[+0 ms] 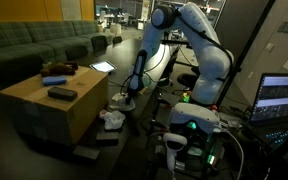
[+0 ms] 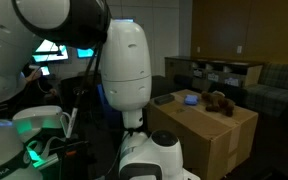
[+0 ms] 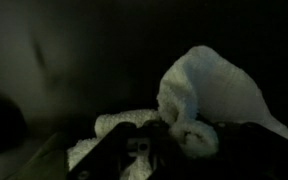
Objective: Switch all the objects from the box and the table
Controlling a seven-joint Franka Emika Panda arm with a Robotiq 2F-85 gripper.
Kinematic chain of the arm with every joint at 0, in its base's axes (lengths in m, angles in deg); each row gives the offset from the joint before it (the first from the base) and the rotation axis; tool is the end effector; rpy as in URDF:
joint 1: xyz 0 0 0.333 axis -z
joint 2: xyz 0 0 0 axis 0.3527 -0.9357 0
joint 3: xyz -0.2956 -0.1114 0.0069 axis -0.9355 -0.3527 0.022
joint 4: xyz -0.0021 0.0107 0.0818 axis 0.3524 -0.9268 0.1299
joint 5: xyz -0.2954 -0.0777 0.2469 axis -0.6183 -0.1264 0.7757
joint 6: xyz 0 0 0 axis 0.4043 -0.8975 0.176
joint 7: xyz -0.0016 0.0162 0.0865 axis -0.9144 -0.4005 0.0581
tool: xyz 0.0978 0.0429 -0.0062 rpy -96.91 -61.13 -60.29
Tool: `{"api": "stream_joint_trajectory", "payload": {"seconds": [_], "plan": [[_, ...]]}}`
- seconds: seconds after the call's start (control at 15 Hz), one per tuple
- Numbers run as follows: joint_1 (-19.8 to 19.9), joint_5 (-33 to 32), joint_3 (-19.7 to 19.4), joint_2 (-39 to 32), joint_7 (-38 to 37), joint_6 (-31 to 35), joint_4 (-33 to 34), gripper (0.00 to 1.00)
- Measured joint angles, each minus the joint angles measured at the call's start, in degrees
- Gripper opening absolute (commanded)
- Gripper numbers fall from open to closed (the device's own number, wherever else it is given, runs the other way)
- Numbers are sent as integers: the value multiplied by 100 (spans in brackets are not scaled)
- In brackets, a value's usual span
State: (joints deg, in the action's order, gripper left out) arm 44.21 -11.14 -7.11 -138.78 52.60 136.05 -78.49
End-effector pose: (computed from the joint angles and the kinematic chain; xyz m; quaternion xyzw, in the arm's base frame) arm 0.4497 -0.1796 -0.0066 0.9984 -0.0241 0.0504 0.0126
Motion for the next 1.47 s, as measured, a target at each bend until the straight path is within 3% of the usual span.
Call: {"api": "stream_joint_trajectory", "payload": {"seconds": [0.67,1.07,1.47], "plan": [[916,-198,247,1331,381,-515,-461,9],[773,-197,211,2523,394,-787,-598,9],[224,-159,225,3581,393,-1133,-597,9]]}}
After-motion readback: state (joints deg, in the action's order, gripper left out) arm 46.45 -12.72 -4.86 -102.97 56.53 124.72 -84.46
